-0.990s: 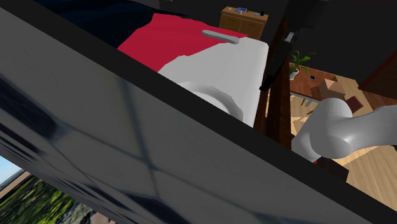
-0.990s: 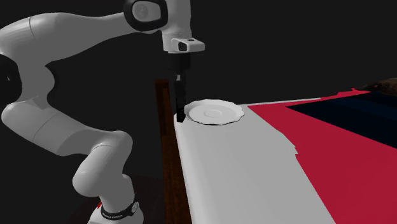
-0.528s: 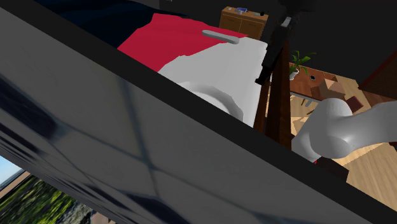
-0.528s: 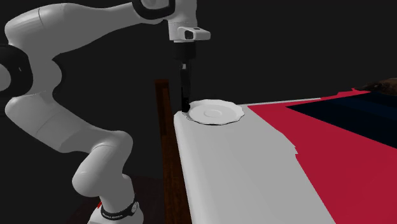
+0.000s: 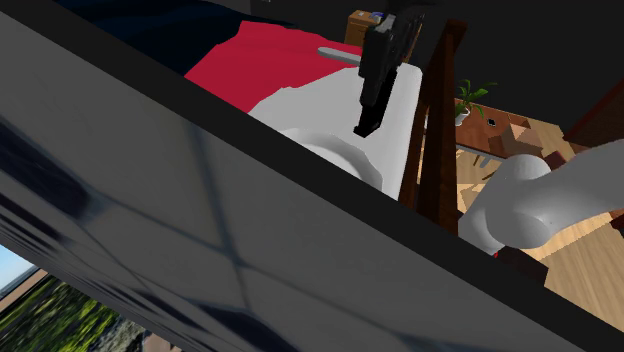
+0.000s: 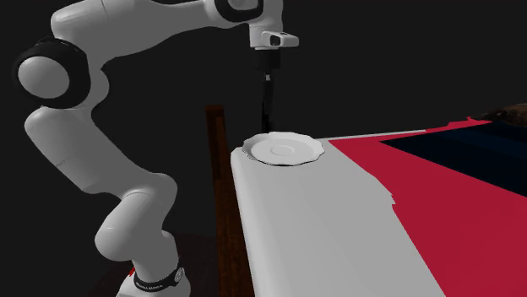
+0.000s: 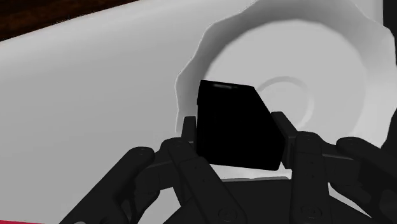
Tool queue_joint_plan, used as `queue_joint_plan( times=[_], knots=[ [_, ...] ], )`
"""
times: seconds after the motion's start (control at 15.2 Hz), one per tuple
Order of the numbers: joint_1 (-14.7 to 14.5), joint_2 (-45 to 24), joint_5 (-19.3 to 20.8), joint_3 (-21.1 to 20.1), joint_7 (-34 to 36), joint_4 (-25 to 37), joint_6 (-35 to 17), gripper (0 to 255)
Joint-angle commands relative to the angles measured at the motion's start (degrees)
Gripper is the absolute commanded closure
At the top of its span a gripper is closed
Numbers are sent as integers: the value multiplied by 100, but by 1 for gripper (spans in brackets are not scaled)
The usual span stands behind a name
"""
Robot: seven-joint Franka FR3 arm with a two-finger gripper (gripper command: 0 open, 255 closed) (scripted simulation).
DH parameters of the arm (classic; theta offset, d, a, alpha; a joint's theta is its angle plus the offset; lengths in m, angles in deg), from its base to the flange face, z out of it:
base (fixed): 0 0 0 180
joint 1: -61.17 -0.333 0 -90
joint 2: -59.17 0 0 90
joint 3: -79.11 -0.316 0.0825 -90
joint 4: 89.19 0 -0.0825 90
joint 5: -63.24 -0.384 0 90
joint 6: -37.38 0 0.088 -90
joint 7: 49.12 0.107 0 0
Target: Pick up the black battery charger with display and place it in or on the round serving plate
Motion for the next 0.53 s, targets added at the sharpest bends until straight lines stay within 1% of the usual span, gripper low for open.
queue_joint_plan(
  times=[0.0, 0.2, 0.4, 0.46],
  knots=[
    [56, -447, 43, -265, 255, 423, -44, 255],
    [114, -1139, 207, -698, 686, 1103, -57, 255],
    [123, -1846, 486, -1124, 1129, 1801, -15, 255],
    [114, -1796, 463, -1104, 1108, 1672, -99, 255]
  ],
)
